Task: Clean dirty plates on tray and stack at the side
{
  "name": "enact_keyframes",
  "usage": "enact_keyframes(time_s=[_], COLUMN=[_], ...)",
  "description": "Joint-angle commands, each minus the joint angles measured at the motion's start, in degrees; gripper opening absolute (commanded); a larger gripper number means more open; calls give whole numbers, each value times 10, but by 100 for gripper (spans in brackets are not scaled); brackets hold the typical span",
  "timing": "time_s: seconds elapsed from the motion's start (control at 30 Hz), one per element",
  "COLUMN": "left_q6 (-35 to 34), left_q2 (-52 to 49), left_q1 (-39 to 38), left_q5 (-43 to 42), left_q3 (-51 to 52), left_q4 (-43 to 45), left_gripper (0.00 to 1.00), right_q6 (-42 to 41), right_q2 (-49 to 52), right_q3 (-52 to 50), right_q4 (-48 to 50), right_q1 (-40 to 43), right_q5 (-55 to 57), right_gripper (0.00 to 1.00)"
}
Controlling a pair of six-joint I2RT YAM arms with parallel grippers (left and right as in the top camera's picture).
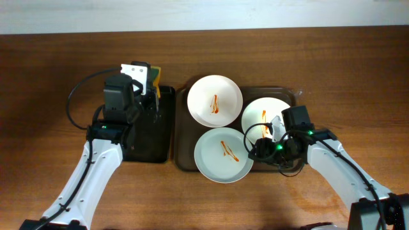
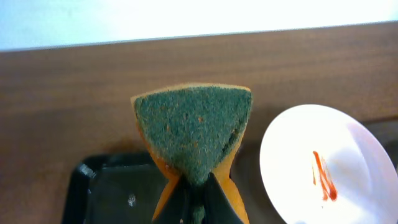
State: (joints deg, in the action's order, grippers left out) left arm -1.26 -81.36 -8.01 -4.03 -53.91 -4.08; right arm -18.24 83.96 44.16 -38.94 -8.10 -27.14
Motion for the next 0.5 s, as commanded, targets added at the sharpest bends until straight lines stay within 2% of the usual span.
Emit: enact_keyframes(time_s=[0.0, 0.3, 0.47], left_q6=[29, 28, 28], left_q2=[13, 14, 14], left_q1=[-1, -1, -1], left_q5=[9, 9, 9], left_q3=[-12, -12, -12], left_q4=[30, 86, 83], left_gripper=[0, 0, 0], right_q6=[-3, -3, -3], right_q2=[3, 3, 3], right_q3=[9, 9, 9], right_q4=[0, 0, 0], right_q1=[-5, -5, -5], right_q5=[-5, -5, -5], right_gripper=[58, 58, 58])
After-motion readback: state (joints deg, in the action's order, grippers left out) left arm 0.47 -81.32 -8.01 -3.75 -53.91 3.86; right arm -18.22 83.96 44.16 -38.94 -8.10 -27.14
